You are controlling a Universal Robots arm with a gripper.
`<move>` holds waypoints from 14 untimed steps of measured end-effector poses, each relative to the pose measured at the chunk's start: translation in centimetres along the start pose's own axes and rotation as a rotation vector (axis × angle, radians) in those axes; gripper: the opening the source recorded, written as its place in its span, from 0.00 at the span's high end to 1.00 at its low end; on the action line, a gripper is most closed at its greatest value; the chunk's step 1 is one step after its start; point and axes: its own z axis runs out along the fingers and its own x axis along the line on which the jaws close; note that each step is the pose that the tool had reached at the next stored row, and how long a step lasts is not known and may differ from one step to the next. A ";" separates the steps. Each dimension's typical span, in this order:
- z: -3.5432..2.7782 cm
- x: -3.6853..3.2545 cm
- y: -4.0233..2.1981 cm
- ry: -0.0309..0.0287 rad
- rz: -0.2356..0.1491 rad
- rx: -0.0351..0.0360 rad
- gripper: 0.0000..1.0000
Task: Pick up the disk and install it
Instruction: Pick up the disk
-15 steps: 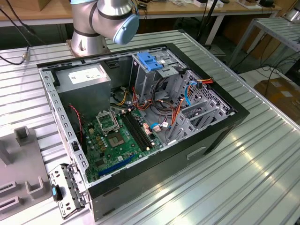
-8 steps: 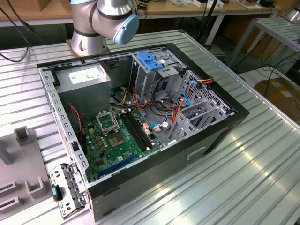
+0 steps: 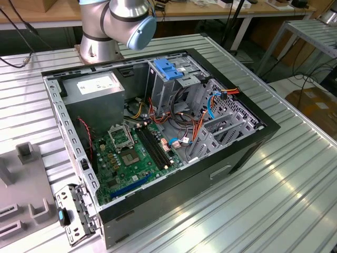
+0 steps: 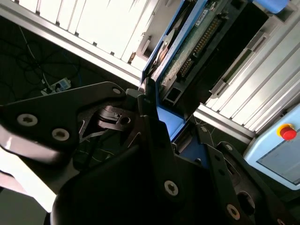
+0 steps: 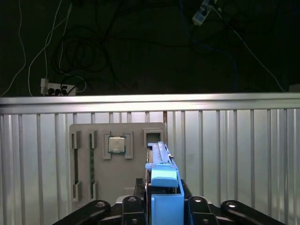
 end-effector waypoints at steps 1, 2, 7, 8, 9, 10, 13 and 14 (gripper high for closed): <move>0.00 0.00 0.00 0.0000 0.000 0.0000 0.63; 0.00 0.00 0.00 0.0000 0.000 0.0000 0.63; -0.54 -0.01 0.00 0.0000 0.000 -0.0014 0.63; -0.69 -0.01 0.00 0.0001 0.000 -0.0017 0.63; -0.78 -0.01 0.00 0.0000 0.000 -0.0018 0.63; -0.90 -0.02 0.00 0.0001 0.000 -0.0019 0.63; -1.37 -0.02 0.00 0.0000 0.000 -0.0023 0.63; -1.62 -0.03 -0.01 0.0000 0.000 -0.0025 0.63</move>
